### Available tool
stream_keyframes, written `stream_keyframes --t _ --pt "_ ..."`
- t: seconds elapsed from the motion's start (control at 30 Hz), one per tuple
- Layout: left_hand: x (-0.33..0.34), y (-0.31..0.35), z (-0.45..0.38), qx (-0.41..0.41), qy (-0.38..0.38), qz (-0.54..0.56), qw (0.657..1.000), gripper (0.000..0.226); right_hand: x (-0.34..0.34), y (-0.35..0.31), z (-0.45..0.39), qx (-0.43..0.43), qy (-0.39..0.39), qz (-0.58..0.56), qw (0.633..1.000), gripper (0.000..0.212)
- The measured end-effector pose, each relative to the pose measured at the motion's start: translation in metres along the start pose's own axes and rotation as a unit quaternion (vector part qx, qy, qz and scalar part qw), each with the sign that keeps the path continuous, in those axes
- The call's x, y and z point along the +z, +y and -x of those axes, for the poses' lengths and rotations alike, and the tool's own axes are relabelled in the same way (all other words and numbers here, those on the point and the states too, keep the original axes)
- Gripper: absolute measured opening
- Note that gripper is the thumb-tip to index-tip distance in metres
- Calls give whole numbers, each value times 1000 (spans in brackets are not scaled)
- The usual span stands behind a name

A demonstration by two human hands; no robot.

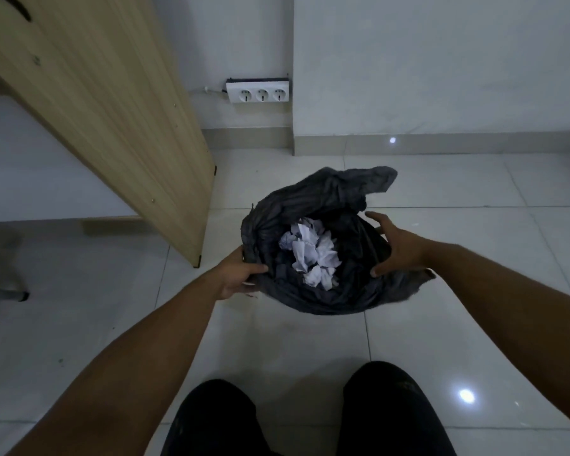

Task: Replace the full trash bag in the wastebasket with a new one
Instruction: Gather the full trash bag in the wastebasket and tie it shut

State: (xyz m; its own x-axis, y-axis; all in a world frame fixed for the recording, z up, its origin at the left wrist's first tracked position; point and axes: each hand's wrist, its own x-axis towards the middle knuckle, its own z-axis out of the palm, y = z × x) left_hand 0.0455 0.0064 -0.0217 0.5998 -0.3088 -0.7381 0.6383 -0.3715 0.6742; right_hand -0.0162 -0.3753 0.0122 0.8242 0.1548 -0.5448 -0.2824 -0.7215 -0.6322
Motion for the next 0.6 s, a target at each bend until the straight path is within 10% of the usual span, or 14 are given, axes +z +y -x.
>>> stream_keyframes --t 0.2,0.33,0.6 --pt "-2 2 16 62 89 -5 994 42 -2 3 34 -14 26 -13 999 137" --pt "-4 3 31 84 116 36 989 39 13 7 52 -30 55 178 982 142" --pt "-5 -3 37 75 118 86 986 51 25 18 55 -146 208 197 947 32"
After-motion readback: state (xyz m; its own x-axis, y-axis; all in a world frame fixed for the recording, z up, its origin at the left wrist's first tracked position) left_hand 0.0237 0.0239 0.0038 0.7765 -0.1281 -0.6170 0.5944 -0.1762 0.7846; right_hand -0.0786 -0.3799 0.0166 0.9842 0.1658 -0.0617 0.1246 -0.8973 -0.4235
